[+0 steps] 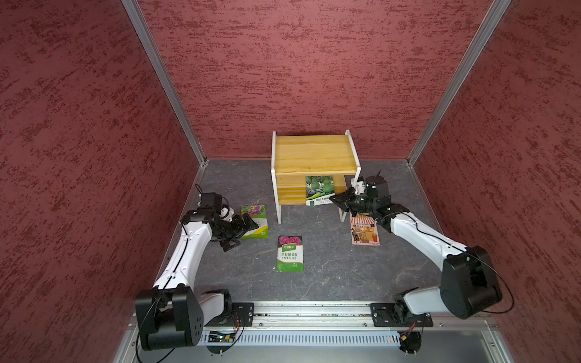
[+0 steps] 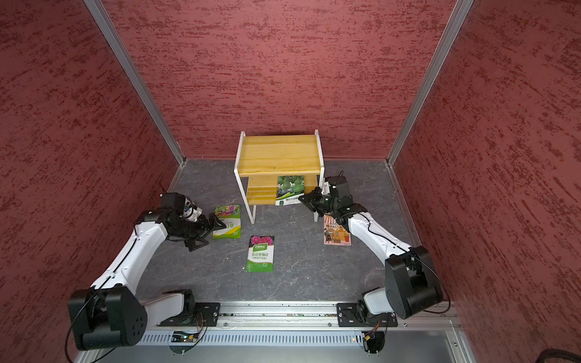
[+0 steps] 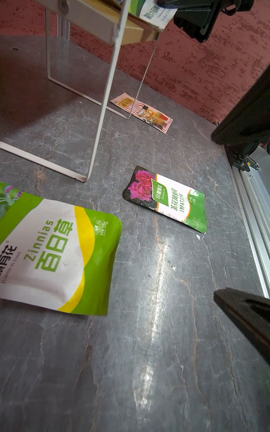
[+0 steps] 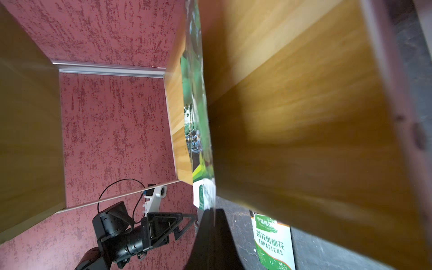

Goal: Take the seed bag off the shelf
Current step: Adjust the shelf at the center of the board, then place the seed packet at the center of the board.

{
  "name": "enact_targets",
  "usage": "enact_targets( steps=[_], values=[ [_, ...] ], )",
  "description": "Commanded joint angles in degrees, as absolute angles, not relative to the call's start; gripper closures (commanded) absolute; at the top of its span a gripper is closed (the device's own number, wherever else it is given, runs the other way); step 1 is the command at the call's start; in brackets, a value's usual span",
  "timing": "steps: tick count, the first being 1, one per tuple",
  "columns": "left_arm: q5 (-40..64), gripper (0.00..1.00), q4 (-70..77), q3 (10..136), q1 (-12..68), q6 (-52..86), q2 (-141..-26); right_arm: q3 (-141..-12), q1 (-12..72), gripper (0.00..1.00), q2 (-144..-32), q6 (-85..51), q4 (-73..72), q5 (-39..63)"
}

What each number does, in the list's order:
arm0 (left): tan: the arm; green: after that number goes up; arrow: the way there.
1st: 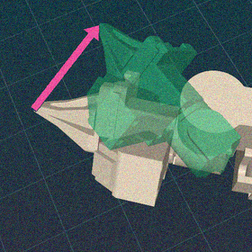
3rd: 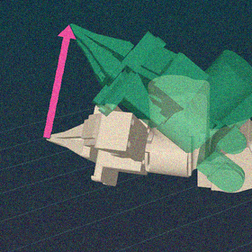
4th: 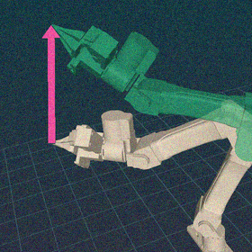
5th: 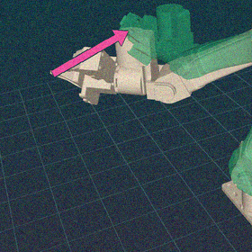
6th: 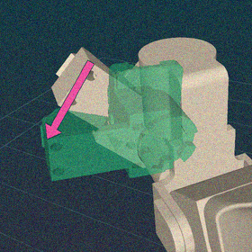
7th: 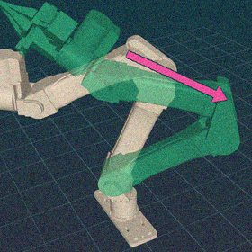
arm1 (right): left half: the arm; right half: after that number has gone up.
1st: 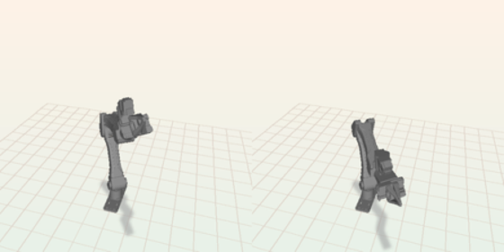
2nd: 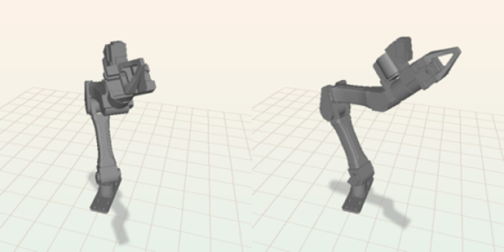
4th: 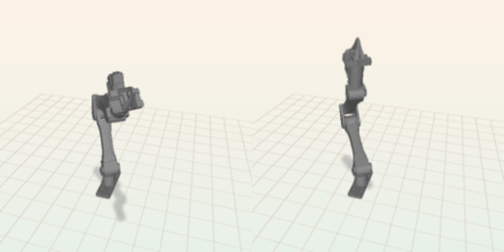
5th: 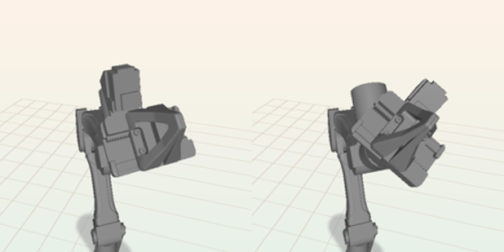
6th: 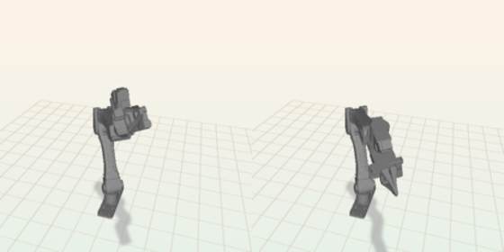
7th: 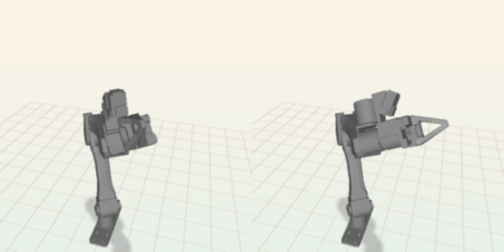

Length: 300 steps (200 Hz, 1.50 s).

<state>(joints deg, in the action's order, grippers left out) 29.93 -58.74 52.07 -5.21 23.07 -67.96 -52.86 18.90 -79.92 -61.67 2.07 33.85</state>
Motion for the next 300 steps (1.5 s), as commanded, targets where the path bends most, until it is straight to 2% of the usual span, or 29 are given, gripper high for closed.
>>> enact_targets(
  steps=[1, 69, 142, 243, 259, 276, 300],
  values=[
    [30.24, 0.00, -59.32, 51.64, -5.76, 22.05, -67.08, -51.02, 18.70, 1.00, -74.89, -61.89, 0.37, 35.96],
    [29.90, 0.00, -59.83, 51.86, -5.63, 21.97, -67.07, -42.21, 19.54, 1.00, -59.09, -65.35, 3.92, 36.39],
    [29.62, 0.00, -59.81, 51.29, -5.56, 21.96, -66.54, -20.93, 23.80, 1.00, -38.18, -68.45, 17.22, 32.99],
    [29.70, 0.00, -59.34, 50.73, -5.19, 21.73, -66.94, -12.72, 24.33, 1.00, -44.49, -66.66, 17.13, 30.21],
    [29.79, 0.00, -59.12, 50.63, -5.19, 21.76, -67.13, -12.77, 24.28, 0.85, -44.21, -66.79, 18.18, 29.42],
    [29.78, 0.00, -58.98, 50.64, -5.19, 21.65, -67.24, -13.04, 24.43, 0.63, -44.51, -66.80, 18.93, 29.50],
    [29.79, 0.00, -58.95, 50.63, -5.19, 21.67, -67.24, -14.19, 24.43, 0.49, -44.97, -66.06, 21.06, 29.82]
  ],
)
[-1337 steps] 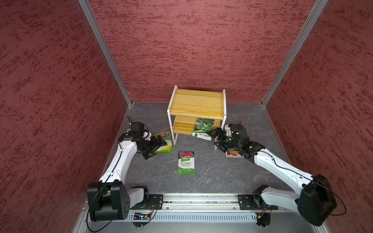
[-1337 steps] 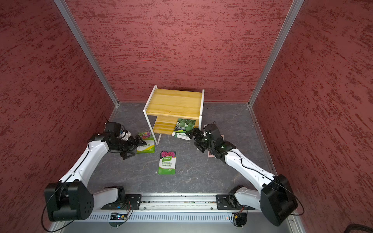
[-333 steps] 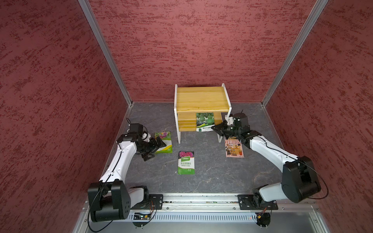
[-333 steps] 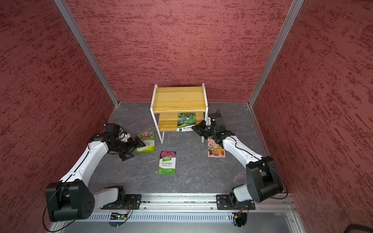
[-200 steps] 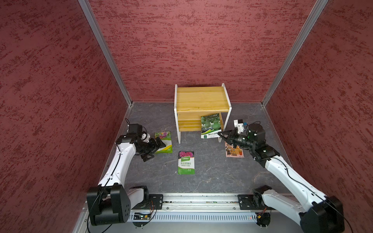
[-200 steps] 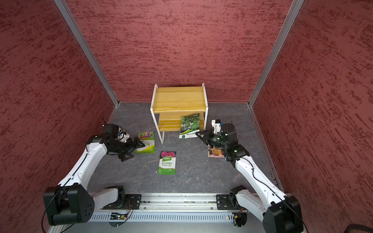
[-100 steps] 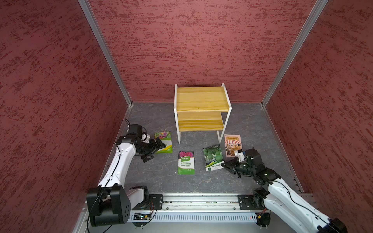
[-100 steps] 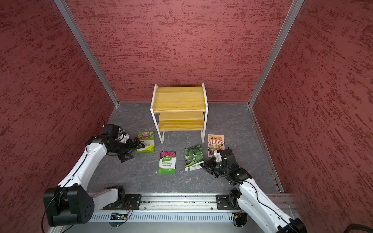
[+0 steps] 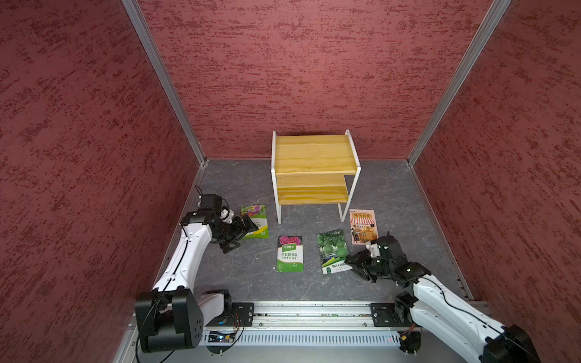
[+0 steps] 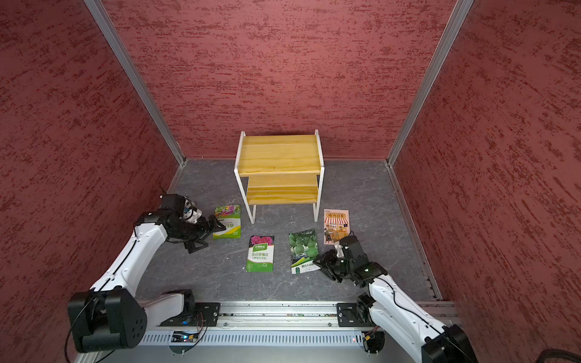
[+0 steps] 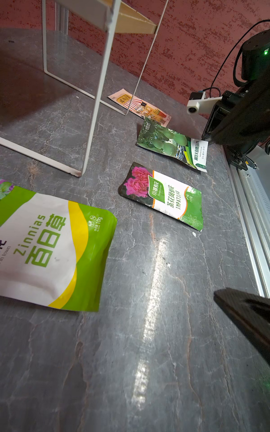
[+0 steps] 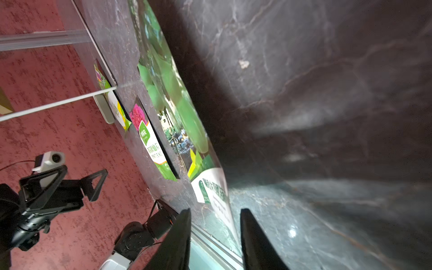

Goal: Take the seed bag off the shelf
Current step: Place the seed packet at the center of the board, then reset both arms

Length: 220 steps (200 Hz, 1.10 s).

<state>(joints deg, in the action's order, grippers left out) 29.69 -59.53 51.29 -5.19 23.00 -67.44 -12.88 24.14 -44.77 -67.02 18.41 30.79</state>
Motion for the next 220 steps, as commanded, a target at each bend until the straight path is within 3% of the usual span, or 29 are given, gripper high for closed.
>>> enact_targets(
  steps=[1, 64, 84, 115, 144, 187, 220],
  values=[
    [29.79, 0.00, -58.96, 50.63, -5.19, 21.65, -67.24, -14.26, 24.43, 0.49, -44.99, -65.99, 21.21, 29.81],
    [29.83, 0.00, -58.98, 50.63, -5.19, 21.67, -66.97, -27.07, 24.57, 0.21, -48.60, -57.17, 40.08, 28.66],
    [29.55, 0.00, -59.06, 50.71, -5.21, 21.71, -66.72, -35.05, 24.58, 0.17, -50.97, -51.76, 49.87, 24.74],
    [28.05, 0.00, -60.46, 52.05, -5.45, 22.94, -66.86, -46.90, 23.94, 0.02, -56.74, -45.34, 60.22, 17.18],
    [24.51, 0.00, -57.77, 54.15, -5.54, 22.58, -66.89, -51.32, 18.60, 0.02, -62.63, -40.75, 58.80, 15.47],
    [24.18, 0.00, -49.98, 58.03, -11.15, 22.65, -74.45, -51.68, 1.08, 0.02, -71.02, -33.37, 48.90, 16.16],
    [21.17, 0.00, -32.69, 54.67, -13.31, 18.43, -75.55, -49.57, -2.72, 0.02, -72.38, -21.59, 35.75, 4.89]
  ],
)
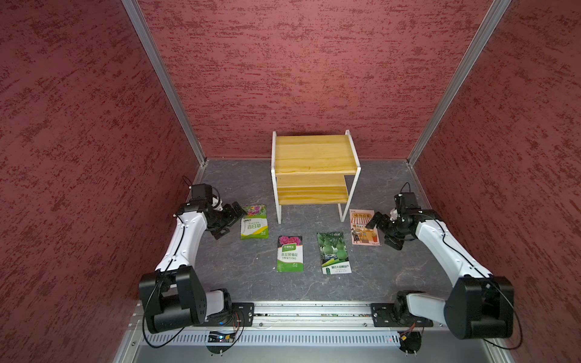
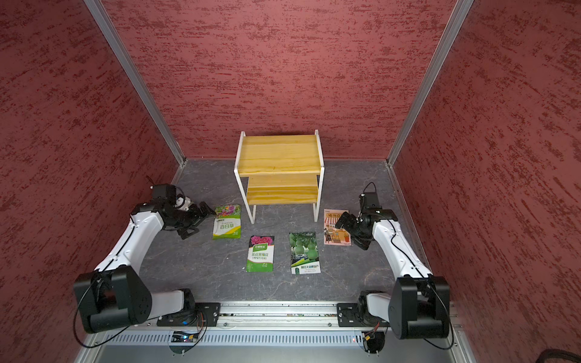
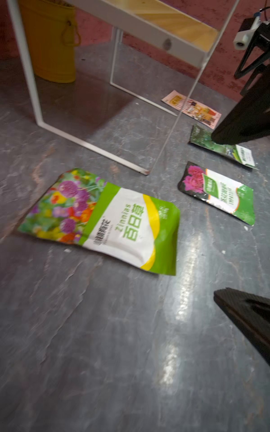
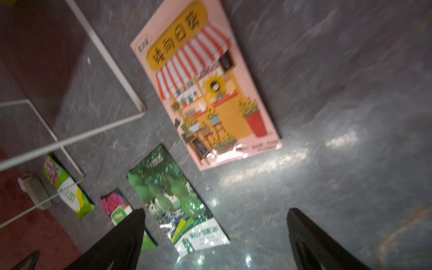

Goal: Take the seed bag off the shelf
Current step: Reset both arms

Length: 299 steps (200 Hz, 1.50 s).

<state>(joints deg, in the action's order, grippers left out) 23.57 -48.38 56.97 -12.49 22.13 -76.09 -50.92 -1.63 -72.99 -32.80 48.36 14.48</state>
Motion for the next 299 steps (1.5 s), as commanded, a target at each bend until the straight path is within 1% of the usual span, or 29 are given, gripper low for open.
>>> enact_targets(
  steps=[1, 12, 23, 38, 51, 54, 72, 89, 99, 109, 117, 126, 131, 136, 145, 154, 161, 174, 190, 226, 258, 299],
  values=[
    [21.09, 0.00, -31.55, 54.28, -13.29, 18.18, -75.39, -49.31, -2.72, 0.02, -72.31, -21.21, 35.01, 4.56],
    [20.56, 0.00, -20.31, 49.10, -13.27, 15.47, -73.34, -45.85, -2.72, 0.02, -71.45, -16.83, 25.35, 1.95],
    [19.93, 0.00, -6.66, 42.41, -13.18, 12.33, -71.25, -40.69, -2.70, 0.02, -70.32, -12.94, 12.64, -0.25],
    [21.48, 0.00, 11.42, 33.82, -13.27, 8.50, -71.59, -30.63, -2.72, 0.02, -68.62, -9.07, -8.89, -2.84],
    [18.87, 0.00, 22.13, 28.40, -13.01, 8.16, -72.93, -21.29, -2.72, 0.02, -69.42, -6.71, -29.65, -3.90],
    [17.95, 0.00, 24.09, 27.17, -12.93, 8.56, -73.14, -20.04, -2.72, 0.02, -70.00, -6.63, -32.64, -4.10],
    [15.10, 0.00, 34.84, 22.55, -12.24, 10.16, -76.18, -22.19, -2.67, 0.02, -73.93, -4.21, -34.54, -3.29],
    [14.73, 0.00, 35.47, 23.96, -10.88, 8.48, -78.08, -26.14, -2.70, 0.02, -79.15, -1.49, -35.27, 1.39],
    [13.33, 0.00, 38.00, 24.19, -9.53, 6.68, -79.40, -28.18, -2.75, 0.02, -81.01, -1.83, -33.62, 1.18],
    [12.48, 0.00, 36.45, 25.81, -8.52, 5.01, -80.49, -30.06, -2.72, 0.02, -82.38, -1.68, -31.61, 1.52],
    [12.77, 0.00, 37.92, 25.90, -7.91, 3.32, -81.30, -30.75, -2.71, 0.02, -82.78, -1.43, -31.20, 2.63],
    [10.02, 0.00, 43.55, 24.06, -6.90, 2.74, -83.00, -30.55, -2.71, 0.02, -82.71, -1.27, -31.45, 3.34],
    [9.02, 0.00, 46.15, 23.29, -6.39, 2.57, -84.24, -30.27, -2.72, 0.02, -82.62, -1.15, -32.27, 4.40],
    [7.95, 0.00, 45.28, 23.46, -5.22, 1.53, -84.65, -29.73, -2.75, 0.01, -82.53, -0.91, -33.59, 5.94],
    [7.08, 0.00, 47.57, 23.41, -3.55, -0.33, -86.67, -26.87, -2.81, 0.01, -83.11, -0.71, -40.37, 8.60],
    [4.24, 0.00, 53.26, 21.28, -2.12, -1.12, -88.26, -24.60, -2.68, 0.02, -84.63, -0.93, -45.07, 7.98],
    [2.53, 0.00, 51.52, 21.63, -1.20, -1.58, -87.87, -23.72, -2.68, 0.02, -85.46, -1.58, -47.07, 6.06],
    [3.18, 0.00, 51.96, 21.62, -1.47, -1.62, -88.10, -23.92, -1.66, 0.02, -86.70, 0.07, -47.37, 5.93],
    [1.17, 0.00, 53.81, 20.77, -0.29, -2.44, -88.05, -21.78, -0.28, 0.02, -88.88, 0.98, -53.50, 4.37],
    [2.89, 0.00, 60.24, 17.32, 0.79, -4.61, -88.07, -22.32, -0.31, 0.02, -88.84, 0.57, -52.22, 3.05],
    [3.68, 0.00, 54.02, 20.63, -0.61, -2.94, -87.99, -22.13, -0.17, 0.02, -88.68, 1.32, -52.55, 5.01],
    [4.06, 0.00, 53.83, 20.71, -0.90, -2.73, -88.00, -22.24, -0.11, 0.02, -88.63, 1.34, -52.22, 5.10]
  ],
)
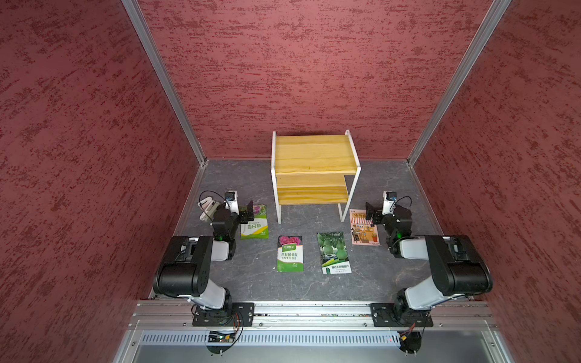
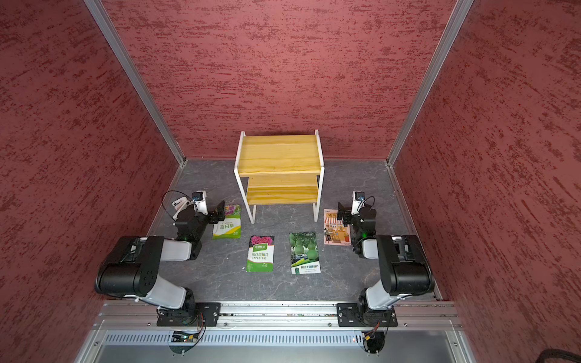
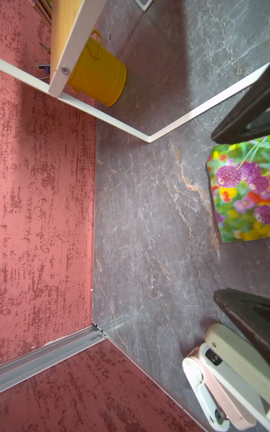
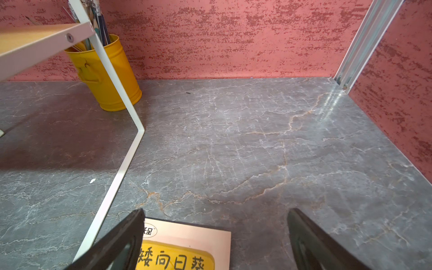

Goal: Take the seed bag off the shelf
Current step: Reset both arms

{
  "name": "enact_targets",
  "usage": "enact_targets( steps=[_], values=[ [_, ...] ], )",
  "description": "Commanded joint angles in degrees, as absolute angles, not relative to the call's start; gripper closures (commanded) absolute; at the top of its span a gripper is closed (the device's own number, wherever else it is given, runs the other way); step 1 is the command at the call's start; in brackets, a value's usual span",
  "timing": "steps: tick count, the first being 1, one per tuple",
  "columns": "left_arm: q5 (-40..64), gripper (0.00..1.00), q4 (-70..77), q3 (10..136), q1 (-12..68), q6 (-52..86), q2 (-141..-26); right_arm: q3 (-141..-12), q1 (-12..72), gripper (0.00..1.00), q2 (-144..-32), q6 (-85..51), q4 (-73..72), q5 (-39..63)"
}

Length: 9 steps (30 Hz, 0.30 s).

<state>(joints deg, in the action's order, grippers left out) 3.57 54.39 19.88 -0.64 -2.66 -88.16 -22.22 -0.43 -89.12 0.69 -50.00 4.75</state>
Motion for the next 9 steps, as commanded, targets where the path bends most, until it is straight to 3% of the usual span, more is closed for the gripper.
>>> enact_targets(
  steps=[1, 9],
  values=[
    [4.09, 0.00, 53.81, 20.68, -0.89, -2.73, -88.03, -22.24, -0.10, 0.01, -88.61, 1.37, -52.21, 5.10],
    [4.11, 0.00, 53.88, 20.71, -0.92, -2.73, -87.98, -22.37, -0.24, 0.01, -88.70, 1.24, -52.06, 5.24]
  ],
)
